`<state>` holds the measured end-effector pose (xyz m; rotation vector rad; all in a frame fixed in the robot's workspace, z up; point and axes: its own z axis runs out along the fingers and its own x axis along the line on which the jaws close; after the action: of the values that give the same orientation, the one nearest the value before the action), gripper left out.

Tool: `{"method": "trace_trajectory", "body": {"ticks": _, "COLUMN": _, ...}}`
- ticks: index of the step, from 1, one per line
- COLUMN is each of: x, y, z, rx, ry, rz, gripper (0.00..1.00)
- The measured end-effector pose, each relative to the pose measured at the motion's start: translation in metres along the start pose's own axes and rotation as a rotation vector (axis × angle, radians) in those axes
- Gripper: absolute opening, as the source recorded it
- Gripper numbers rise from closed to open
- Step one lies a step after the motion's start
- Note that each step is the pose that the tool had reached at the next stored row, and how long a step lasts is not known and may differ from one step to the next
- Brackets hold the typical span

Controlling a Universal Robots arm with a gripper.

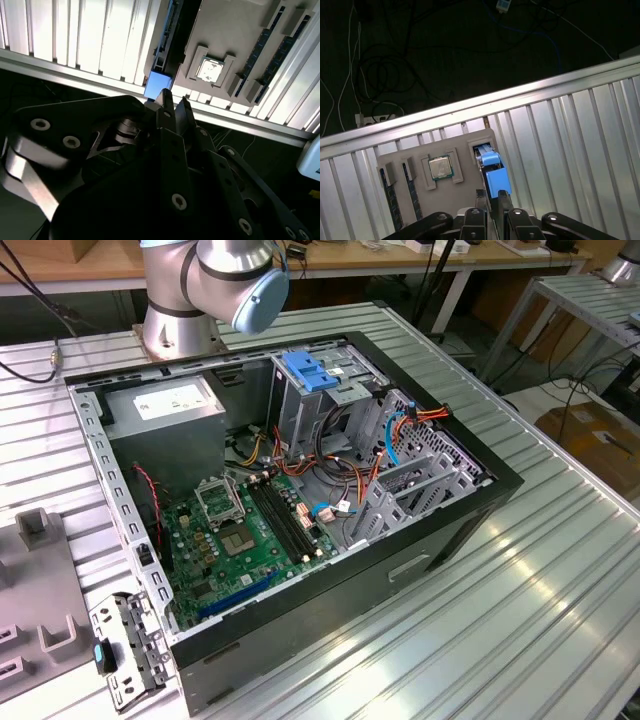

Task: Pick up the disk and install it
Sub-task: 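Pick up the disk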

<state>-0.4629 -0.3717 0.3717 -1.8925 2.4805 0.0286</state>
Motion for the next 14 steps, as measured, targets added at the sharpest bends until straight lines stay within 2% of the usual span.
{"method": "trace_trajectory", "body": {"ticks": 4, "x": 0.0, "y": 0.0, "z": 0.0001, "rx": 0.0, "ry": 0.0, "rz": 0.0, "gripper": 0.25}}
{"method": "trace_trajectory", "body": {"ticks": 5, "x": 0.0, "y": 0.0, "z": 0.0002, "rx": 0.0001, "ry": -0.0001, "rz": 0.0, "gripper": 0.31}}
{"method": "trace_trajectory", "body": {"ticks": 9, "x": 0.0, "y": 0.0, "z": 0.0005, "rx": 0.0, "ry": -0.0001, "rz": 0.0, "gripper": 0.33}}
{"method": "trace_trajectory", "body": {"ticks": 10, "x": 0.0, "y": 0.0, "z": 0.0014, "rx": 0.0003, "ry": -0.0003, "rz": 0.0, "gripper": 0.39}}
{"method": "trace_trajectory", "body": {"ticks": 14, "x": 0.0003, "y": 0.0, "z": 0.0084, "rx": 0.0004, "ry": -0.0002, "rz": 0.0, "gripper": 0.39}}
